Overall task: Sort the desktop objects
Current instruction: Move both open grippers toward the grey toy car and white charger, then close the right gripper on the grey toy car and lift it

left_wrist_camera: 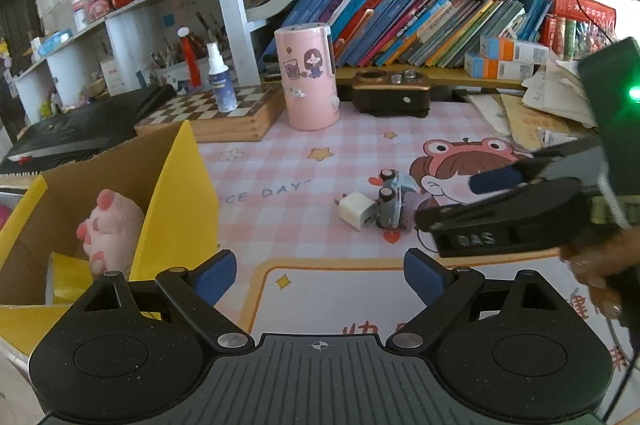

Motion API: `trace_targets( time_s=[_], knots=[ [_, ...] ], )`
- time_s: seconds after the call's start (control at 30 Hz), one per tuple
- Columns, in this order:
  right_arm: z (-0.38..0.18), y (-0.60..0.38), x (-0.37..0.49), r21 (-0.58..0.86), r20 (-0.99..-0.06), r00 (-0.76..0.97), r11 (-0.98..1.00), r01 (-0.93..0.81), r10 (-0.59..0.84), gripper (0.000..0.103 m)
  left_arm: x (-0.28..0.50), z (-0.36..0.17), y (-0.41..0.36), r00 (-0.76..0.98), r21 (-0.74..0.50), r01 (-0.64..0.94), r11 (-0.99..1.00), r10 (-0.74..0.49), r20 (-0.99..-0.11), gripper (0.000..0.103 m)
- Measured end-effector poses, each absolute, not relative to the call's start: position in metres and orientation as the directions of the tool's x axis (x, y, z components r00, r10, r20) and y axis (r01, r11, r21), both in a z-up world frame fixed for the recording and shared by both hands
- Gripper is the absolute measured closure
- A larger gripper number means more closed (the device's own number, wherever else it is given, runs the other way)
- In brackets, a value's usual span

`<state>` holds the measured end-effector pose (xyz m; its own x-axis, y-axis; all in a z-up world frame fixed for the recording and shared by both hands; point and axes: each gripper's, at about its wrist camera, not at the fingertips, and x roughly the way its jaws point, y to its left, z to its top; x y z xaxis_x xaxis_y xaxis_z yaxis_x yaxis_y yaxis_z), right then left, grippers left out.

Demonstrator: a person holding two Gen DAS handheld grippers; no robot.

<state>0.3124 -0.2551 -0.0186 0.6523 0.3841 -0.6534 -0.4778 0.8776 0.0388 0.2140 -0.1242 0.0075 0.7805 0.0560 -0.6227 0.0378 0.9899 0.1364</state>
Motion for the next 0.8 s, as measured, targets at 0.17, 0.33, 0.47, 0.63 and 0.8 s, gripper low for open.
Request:
trace_targets(
  time_s=[0.17, 0.33, 0.47, 0.63, 0.8],
  knots=[
    [-0.029, -0.240, 0.335, 0.020, -0.669, 0.620, 0.844, -0.536, 0.410, 0.034, 0.217, 0.008, -0.123, 0.776, 0.138, 0.032, 0.990, 0.063, -0.628, 0.011],
    [-0.042, -0.230, 0.356, -0.016, -0.689, 0.599, 0.817, -0.576, 0.409, 0.032, 0.218, 0.008, -0.123, 0.774, 0.137, 0.030, 0.990, 0.064, -0.630, 0.011],
    [-0.049, -0.225, 0.370, -0.010, -0.699, 0.586, 0.814, -0.581, 0.410, 0.035, 0.223, 0.007, -0.123, 0.772, 0.136, 0.033, 0.990, 0.061, -0.632, 0.011],
    [-0.052, -0.228, 0.374, 0.025, -0.702, 0.567, 0.810, -0.585, 0.431, 0.047, 0.230, 0.005, -0.126, 0.768, 0.134, 0.044, 0.990, 0.052, -0.638, 0.011],
    [-0.041, -0.246, 0.365, 0.047, -0.673, 0.598, 0.832, -0.553, 0.436, 0.047, 0.237, 0.002, -0.130, 0.767, 0.124, 0.058, 0.991, 0.035, -0.641, 0.011]
  ],
)
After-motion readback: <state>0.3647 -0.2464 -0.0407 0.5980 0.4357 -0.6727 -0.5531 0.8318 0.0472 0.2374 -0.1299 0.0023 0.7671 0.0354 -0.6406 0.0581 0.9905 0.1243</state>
